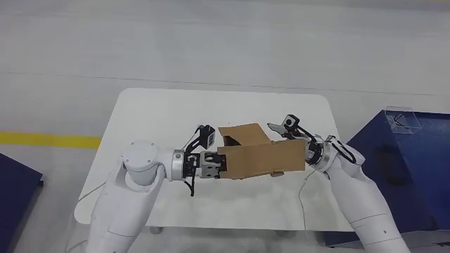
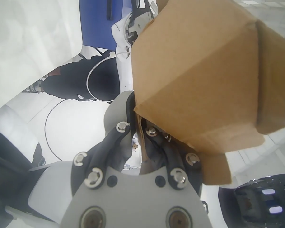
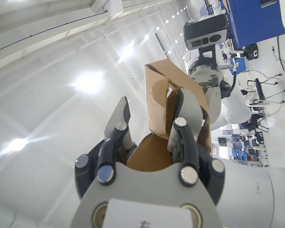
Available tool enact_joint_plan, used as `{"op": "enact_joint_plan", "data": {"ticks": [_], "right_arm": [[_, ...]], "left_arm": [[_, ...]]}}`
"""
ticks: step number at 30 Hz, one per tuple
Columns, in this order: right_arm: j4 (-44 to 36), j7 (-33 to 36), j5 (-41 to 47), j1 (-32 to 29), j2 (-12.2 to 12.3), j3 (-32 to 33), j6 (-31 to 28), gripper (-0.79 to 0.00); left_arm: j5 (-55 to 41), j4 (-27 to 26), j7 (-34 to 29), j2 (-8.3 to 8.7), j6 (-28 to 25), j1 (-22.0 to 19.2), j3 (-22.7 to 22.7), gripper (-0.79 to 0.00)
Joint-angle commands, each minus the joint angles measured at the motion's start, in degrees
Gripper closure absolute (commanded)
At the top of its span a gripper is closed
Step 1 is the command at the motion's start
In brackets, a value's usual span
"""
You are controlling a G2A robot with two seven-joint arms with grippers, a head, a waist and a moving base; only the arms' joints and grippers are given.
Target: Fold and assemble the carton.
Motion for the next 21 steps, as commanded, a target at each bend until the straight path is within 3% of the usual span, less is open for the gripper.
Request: {"op": "enact_joint_plan", "data": {"ticks": [1,21], "right_arm": [[0.0,-0.2,-0.1,0.0,0.0,-0.2,0.0,-0.376],[-4.9,5.5,1.0,-4.0,1.2,1.6,4.1,-0.351]], "left_arm": [[-0.4,-0.1,0.0,0.20,-0.2,0.0,0.1,0.000],[0.8,-0.5,0.1,1.85,-8.8,-0.6,3.8,0.000]]}}
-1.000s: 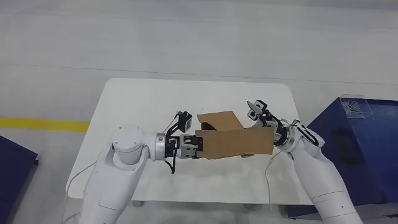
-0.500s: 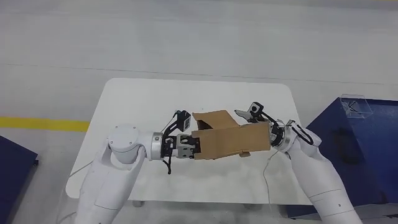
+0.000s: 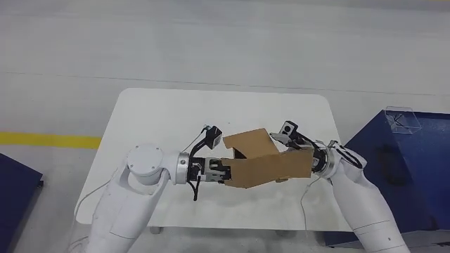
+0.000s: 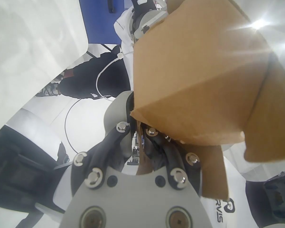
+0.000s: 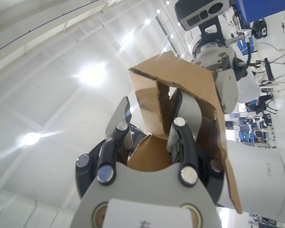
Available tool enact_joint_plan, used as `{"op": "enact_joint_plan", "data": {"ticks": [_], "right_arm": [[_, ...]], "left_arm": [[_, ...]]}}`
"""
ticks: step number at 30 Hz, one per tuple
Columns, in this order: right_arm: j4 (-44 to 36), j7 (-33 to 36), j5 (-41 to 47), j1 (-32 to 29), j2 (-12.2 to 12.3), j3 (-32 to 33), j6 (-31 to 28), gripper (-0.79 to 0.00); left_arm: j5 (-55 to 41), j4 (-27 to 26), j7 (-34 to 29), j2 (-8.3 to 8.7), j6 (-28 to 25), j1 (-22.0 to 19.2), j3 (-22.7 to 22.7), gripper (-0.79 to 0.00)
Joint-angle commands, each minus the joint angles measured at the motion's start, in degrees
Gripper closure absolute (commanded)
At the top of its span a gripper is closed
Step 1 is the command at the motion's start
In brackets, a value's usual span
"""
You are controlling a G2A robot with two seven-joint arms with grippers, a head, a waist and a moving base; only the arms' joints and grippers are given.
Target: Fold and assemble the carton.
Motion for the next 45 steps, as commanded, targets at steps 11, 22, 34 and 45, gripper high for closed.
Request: {"op": "enact_joint_plan", "data": {"ticks": [11,22,34,45], "right_arm": [[-3.0,1.8,1.5,-3.6,1.0,3.4,-1.0,-0.357],[-5.2,-2.3,-2.5,-4.2,1.3,2.0,-1.4,-0.323],[-5.9,-4.4,-3.8,-4.0,1.4,0.8,-0.7,0.000],[-9.8,-8.1,-8.2,-5.2,1.4,1.4,-10.4,0.000]], "left_arm": [[3.5,-1.9,0.3,1.51,-1.5,0.5,-0.3,0.000],[5.0,-2.5,-0.7,2.45,1.0,0.0,1.7,0.000],[4.2,-1.7,-0.2,3.68,2.0,0.1,0.6,-0.785],[6.2,-5.5,9.8,6.40,1.2,6.3,-12.7,-0.785]]}}
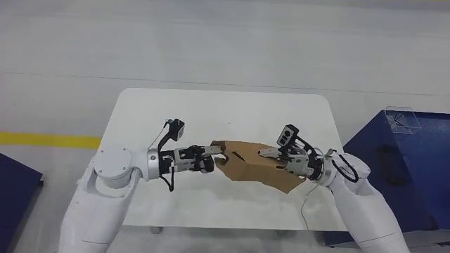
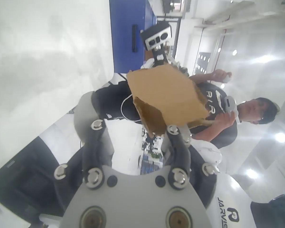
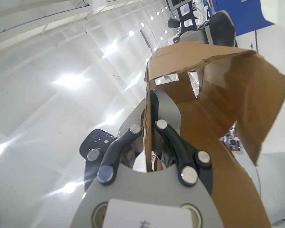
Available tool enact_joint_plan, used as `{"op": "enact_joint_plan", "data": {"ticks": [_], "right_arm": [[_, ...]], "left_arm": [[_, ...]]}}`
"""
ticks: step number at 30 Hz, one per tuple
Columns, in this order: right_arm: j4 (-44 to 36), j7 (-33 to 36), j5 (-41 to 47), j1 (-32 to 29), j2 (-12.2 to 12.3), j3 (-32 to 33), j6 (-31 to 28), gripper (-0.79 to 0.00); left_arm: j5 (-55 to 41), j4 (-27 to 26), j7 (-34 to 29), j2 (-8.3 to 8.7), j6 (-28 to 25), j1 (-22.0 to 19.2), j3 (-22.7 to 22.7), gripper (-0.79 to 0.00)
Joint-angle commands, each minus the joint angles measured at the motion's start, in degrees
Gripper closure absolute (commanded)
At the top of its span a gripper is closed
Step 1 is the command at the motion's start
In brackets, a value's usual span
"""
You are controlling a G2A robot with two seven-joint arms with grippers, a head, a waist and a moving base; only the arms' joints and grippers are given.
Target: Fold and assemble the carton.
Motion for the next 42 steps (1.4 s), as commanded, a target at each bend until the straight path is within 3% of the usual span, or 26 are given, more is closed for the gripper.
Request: {"op": "enact_joint_plan", "data": {"ticks": [1,3,5,15,18,20,25,31,36,42], "right_arm": [[-1.1,-0.6,-2.4,-0.3,0.1,0.3,-4.2,0.000],[-2.7,-1.9,-5.9,-0.4,0.1,0.7,-9.9,0.000],[-2.7,-1.9,-5.9,-0.4,0.1,0.7,-9.9,0.000],[-2.7,-1.9,-5.9,-0.4,0.1,0.7,-9.9,0.000],[-6.9,-6.0,-11.0,-1.7,-0.1,0.1,-17.3,0.000],[-9.2,-8.5,-13.5,-2.5,-0.2,0.0,-22.3,0.000],[-13.5,-13.5,-19.9,-4.8,-0.5,-1.0,-30.7,0.000],[-17.0,-20.3,-27.7,-6.3,-0.8,-2.8,-34.7,0.000],[-19.3,-24.8,-29.5,-8.3,-1.3,-4.9,-35.2,0.000],[-20.0,-26.8,-31.4,-9.0,-1.4,-5.5,-35.6,0.000]], "left_arm": [[2.9,-2.7,4.9,0.55,-0.2,2.2,-3.1,-0.785],[5.8,-6.5,10.1,0.93,-1.7,4.5,-5.5,-0.785],[9.1,-10.6,16.0,1.16,-3.4,7.3,-7.1,-0.785],[9.1,-10.6,16.0,1.16,-3.4,7.3,-7.1,-0.785],[11.7,-11.7,19.2,1.31,-4.6,7.8,-8.1,-0.785],[14.9,-15.8,21.9,1.62,-8.3,9.6,-9.5,-0.785],[17.0,-24.2,17.3,2.72,-12.9,14.1,-14.6,-0.785],[18.2,-27.9,7.8,4.01,-16.2,14.5,-18.1,-0.785],[21.9,-27.4,9.0,4.44,-20.8,14.7,-16.5,-0.785],[22.4,-27.6,8.6,4.84,-22.6,15.3,-14.5,-0.785]]}}
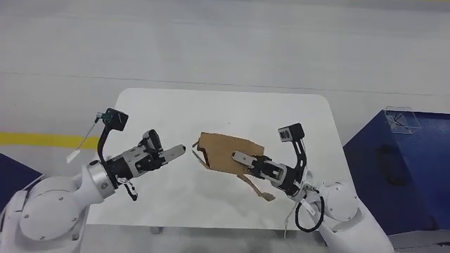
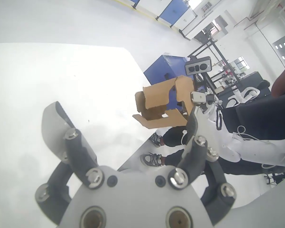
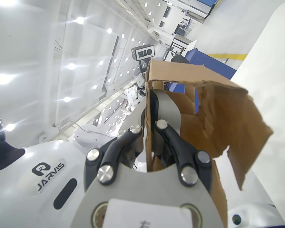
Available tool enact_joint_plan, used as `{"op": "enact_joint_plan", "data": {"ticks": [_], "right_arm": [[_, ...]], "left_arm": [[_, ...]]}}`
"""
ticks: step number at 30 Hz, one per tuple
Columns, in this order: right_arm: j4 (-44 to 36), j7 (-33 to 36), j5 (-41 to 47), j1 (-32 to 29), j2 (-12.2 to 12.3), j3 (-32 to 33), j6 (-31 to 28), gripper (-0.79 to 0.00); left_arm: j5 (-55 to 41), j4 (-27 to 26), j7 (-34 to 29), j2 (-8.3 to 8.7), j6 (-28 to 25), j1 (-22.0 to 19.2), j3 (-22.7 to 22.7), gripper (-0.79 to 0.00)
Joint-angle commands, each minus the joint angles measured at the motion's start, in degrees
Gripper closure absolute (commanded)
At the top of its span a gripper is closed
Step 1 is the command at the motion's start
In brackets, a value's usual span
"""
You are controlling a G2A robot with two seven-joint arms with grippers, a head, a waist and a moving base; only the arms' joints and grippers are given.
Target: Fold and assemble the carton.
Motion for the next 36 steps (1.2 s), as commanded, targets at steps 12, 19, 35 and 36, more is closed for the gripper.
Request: {"op": "enact_joint_plan", "data": {"ticks": [12,19,35,36], "right_arm": [[-0.1,1.5,6.9,-0.7,-0.4,-0.5,-0.2,0.000],[1.2,3.5,9.1,0.0,-0.8,-2.6,-0.3,0.000],[2.3,5.9,9.3,1.6,-1.5,-6.3,2.4,0.000],[2.4,5.7,9.9,1.7,-1.6,-6.4,2.3,0.000]], "left_arm": [[4.3,0.0,1.7,0.82,-2.4,2.3,3.0,-0.785],[7.9,-0.7,3.3,1.15,-3.4,3.5,5.4,-0.785],[11.0,-1.3,2.6,2.09,-4.3,4.1,7.6,-0.785],[11.4,-1.4,2.6,2.16,-4.5,4.2,7.7,-0.785]]}}
